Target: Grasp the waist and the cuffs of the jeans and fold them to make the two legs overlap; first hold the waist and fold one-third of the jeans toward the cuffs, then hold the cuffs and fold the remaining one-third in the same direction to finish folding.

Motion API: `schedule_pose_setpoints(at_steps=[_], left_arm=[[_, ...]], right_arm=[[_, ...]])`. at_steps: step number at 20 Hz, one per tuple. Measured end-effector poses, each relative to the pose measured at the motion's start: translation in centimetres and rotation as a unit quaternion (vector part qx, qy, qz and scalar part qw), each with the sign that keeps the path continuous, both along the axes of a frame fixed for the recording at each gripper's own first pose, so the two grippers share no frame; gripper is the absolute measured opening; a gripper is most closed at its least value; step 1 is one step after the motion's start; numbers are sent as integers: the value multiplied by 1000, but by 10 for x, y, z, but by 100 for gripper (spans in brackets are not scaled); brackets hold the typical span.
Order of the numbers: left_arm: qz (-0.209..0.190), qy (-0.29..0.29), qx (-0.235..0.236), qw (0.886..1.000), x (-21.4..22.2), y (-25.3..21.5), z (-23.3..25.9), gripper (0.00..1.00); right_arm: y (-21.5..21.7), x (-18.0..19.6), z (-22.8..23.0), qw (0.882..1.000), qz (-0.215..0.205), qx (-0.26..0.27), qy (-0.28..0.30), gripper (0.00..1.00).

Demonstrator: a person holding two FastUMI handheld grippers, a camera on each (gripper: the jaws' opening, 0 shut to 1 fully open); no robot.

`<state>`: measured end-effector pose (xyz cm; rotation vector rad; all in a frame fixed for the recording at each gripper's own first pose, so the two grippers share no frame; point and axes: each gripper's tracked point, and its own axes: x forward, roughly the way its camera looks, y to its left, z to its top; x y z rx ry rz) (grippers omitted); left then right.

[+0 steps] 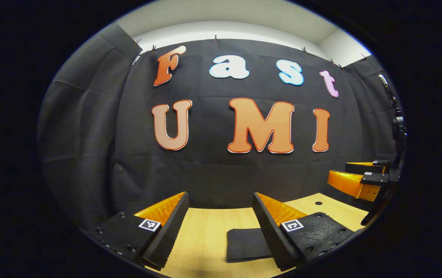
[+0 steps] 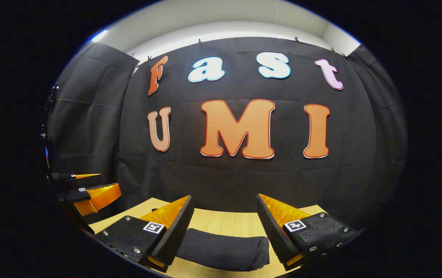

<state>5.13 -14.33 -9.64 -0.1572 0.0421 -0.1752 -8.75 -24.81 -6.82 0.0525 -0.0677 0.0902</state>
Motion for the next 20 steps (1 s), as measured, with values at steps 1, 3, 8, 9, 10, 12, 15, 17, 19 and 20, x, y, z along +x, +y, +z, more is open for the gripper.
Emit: schedule_pose_setpoints(at_steps=[1, 3, 8, 9, 10, 12, 15, 17, 19, 20], left_arm=[[-2, 0, -9, 1000, 0, 2, -2, 96], [3, 7, -15, 1000, 7, 10, -7, 97], [20, 3, -1, 1000, 2, 24, -7, 97], [19, 1, 5, 1000, 1, 25, -7, 97], [19, -6, 1, 1000, -1, 27, -5, 97], [17, -9, 1, 1000, -5, 31, -7, 97], [17, -9, 9, 1000, -12, 40, -12, 95], [9, -2, 19, 1000, -15, 40, -18, 97], [-13, 12, 28, 999, -20, 34, -29, 98], [-18, 21, 31, 999, -19, 32, -35, 98]], right_arm=[[0, 1, 0, 1000, 0, -1, 0, 96], [5, 0, 4, 1000, 6, 3, -5, 96], [11, 2, -1, 1000, 10, 9, 4, 100], [14, 1, 1, 1000, 15, 16, 3, 100], [16, -2, 5, 1000, 18, 22, -3, 96], [21, -5, 12, 999, 20, 27, -12, 96], [25, -8, 9, 1000, 11, 13, -6, 96], [32, -11, 0, 1000, 9, 0, 14, 96], [33, -16, -7, 999, -2, -9, 32, 97], [37, -19, -8, 999, 3, -4, 35, 97]])
